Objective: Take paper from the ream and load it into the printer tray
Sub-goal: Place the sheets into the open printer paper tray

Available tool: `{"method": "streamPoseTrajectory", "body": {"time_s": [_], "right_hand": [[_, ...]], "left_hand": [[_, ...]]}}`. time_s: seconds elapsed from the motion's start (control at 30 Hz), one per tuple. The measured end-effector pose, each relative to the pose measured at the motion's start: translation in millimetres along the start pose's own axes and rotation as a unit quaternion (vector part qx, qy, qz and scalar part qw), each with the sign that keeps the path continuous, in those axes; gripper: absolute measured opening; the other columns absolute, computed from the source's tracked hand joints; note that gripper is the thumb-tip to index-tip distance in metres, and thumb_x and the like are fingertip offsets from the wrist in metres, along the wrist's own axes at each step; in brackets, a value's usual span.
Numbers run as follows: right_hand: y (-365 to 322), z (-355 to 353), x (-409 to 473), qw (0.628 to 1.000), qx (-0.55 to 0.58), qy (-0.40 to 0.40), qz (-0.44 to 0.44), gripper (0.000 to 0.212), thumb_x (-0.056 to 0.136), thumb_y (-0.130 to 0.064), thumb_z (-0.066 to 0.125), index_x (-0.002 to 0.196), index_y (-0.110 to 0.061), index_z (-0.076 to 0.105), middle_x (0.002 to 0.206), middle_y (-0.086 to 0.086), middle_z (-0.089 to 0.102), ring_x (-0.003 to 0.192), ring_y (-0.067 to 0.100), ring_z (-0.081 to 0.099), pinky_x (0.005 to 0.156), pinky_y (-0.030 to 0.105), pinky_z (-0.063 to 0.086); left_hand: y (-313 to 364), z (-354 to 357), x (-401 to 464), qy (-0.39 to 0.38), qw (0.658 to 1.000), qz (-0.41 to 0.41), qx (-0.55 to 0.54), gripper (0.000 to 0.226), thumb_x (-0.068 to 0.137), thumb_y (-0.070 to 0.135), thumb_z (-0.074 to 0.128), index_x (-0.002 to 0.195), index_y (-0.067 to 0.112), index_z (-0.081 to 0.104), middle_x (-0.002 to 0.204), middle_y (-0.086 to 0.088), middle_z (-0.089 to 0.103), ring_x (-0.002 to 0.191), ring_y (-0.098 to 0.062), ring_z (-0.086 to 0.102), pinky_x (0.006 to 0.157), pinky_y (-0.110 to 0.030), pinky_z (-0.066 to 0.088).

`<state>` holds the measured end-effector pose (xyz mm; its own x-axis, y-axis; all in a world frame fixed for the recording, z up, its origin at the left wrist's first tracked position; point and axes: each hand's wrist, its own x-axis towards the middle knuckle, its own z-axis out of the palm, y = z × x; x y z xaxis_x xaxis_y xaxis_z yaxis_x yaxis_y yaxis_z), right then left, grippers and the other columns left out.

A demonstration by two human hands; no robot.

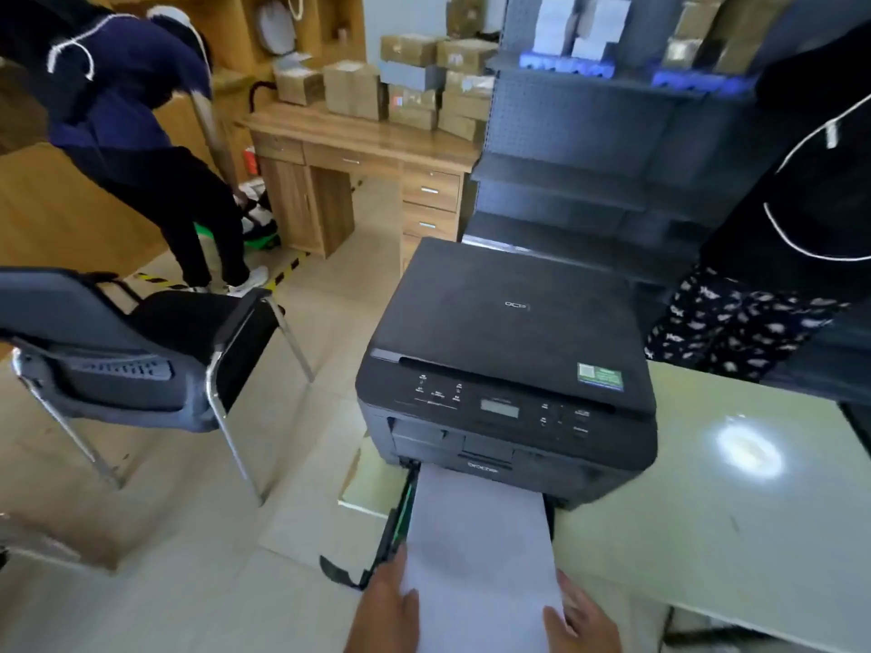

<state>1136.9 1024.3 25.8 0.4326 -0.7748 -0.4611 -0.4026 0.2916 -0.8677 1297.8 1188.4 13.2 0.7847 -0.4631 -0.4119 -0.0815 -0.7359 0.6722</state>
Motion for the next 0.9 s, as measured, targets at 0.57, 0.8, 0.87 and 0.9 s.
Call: {"method": "streamPoseTrajectory", "body": {"time_s": [0.57, 0.8, 0.87, 0.9], "right_hand": [[-12.2, 29.6, 48.4, 0.996, -0.022, 0.090, 0.013, 0.041, 0.091, 0.003, 0.054, 0.125, -0.018, 0.062, 0.098, 0.009, 0.075, 0.083, 0.014, 0.069, 0.070, 0.019, 0.054], [-17.2, 48.8, 96.7, 0.983, -0.127, 0.131, -0.008, 0.036, 0.092, -0.004, 0.055, 0.127, -0.012, 0.060, 0.119, 0.010, 0.069, 0.104, 0.030, 0.065, 0.094, 0.040, 0.051], [-10.7, 53.8, 101.2, 0.976, -0.166, 0.144, 0.001, 0.038, 0.093, -0.007, 0.054, 0.131, -0.014, 0.057, 0.124, 0.010, 0.067, 0.109, 0.032, 0.064, 0.093, 0.039, 0.050], [-7.6, 56.3, 101.0, 0.973, -0.174, 0.149, 0.006, 0.040, 0.094, -0.008, 0.053, 0.132, -0.015, 0.056, 0.124, 0.010, 0.067, 0.109, 0.032, 0.064, 0.091, 0.039, 0.050]], "left_hand": [[12.2, -11.5, 37.7, -0.048, 0.998, -0.038, 0.012, 0.039, 0.091, 0.017, 0.055, 0.129, 0.017, 0.061, 0.113, -0.005, 0.064, 0.104, -0.022, 0.062, 0.095, -0.031, 0.049], [16.7, -21.8, 34.8, -0.026, 0.999, -0.018, 0.030, 0.029, 0.094, 0.018, 0.054, 0.121, 0.022, 0.065, 0.105, 0.002, 0.063, 0.095, -0.013, 0.056, 0.082, -0.024, 0.040], [16.0, -25.7, 35.9, -0.007, 0.998, -0.032, 0.047, 0.028, 0.093, 0.024, 0.051, 0.115, 0.031, 0.066, 0.108, 0.006, 0.066, 0.097, -0.013, 0.061, 0.081, -0.027, 0.046], [14.6, -27.6, 37.4, 0.000, 0.998, -0.034, 0.058, 0.027, 0.092, 0.025, 0.050, 0.112, 0.034, 0.067, 0.106, 0.009, 0.066, 0.096, -0.012, 0.063, 0.080, -0.030, 0.049]]}}
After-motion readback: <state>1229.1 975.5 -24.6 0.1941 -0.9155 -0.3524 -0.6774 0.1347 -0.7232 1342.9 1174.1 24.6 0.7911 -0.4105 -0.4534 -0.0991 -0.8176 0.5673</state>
